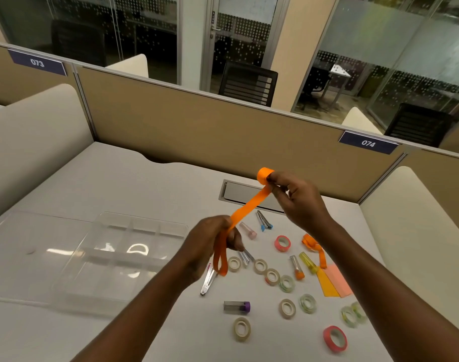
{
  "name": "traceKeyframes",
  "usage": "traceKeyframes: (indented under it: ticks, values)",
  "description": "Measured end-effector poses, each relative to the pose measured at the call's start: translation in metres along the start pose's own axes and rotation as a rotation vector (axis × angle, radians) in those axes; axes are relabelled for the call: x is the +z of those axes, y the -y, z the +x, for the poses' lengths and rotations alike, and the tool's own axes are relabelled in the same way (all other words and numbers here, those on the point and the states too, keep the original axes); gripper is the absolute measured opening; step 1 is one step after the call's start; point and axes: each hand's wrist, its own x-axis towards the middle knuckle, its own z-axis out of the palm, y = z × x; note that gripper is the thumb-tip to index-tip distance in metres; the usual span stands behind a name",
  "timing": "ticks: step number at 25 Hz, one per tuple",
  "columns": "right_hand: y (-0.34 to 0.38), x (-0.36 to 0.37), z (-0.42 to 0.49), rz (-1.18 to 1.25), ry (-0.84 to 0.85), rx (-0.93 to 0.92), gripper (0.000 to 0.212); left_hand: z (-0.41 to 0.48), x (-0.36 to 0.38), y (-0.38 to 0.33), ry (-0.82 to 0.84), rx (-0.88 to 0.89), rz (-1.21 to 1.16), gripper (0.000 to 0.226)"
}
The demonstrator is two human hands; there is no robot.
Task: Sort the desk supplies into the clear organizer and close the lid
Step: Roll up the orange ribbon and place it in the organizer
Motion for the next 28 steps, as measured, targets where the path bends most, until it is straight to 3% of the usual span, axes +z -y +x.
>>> traceKeyframes:
  ticks: [3, 6, 8, 11, 16, 19, 22, 25, 28]
  values:
    - [-0.002, 0.003, -0.009, -0.108, 0.251, -0.088, 0.017, 0.002, -0.015, -0.026, -0.018, 0.080, -0.172, 0.032]
    - [0.012, 0.010, -0.022, 0.005, 0.490, -0.049, 0.017, 0.018, -0.034, -0.050, -0.049, 0.100, -0.444, 0.026]
    - [0.030, 0.015, -0.030, 0.162, 0.557, -0.024, 0.020, 0.029, -0.043, -0.057, -0.123, 0.111, -0.458, 0.024]
    - [0.054, 0.022, -0.036, 0.488, 0.546, 0.110, 0.023, 0.034, -0.046, -0.044, -0.181, 0.050, -0.307, 0.029]
    - [0.067, 0.041, -0.028, 0.980, 0.327, 0.431, 0.025, 0.014, -0.022, 0.003, -0.120, -0.091, -0.266, 0.044]
    - [0.061, 0.056, -0.022, 0.847, 0.224, 0.577, 0.022, -0.002, -0.011, 0.022, -0.102, -0.096, -0.108, 0.038]
    - [0.053, 0.075, -0.025, 0.462, 0.182, 0.509, 0.016, -0.008, -0.016, 0.028, -0.215, -0.005, 0.200, 0.013]
    - [0.045, 0.094, -0.034, 0.136, 0.398, 0.304, 0.024, -0.008, -0.039, 0.023, -0.359, 0.051, 0.229, 0.005]
    - [0.050, 0.109, -0.041, 0.287, 0.617, 0.286, 0.025, -0.002, -0.065, 0.016, -0.428, 0.012, 0.074, 0.004]
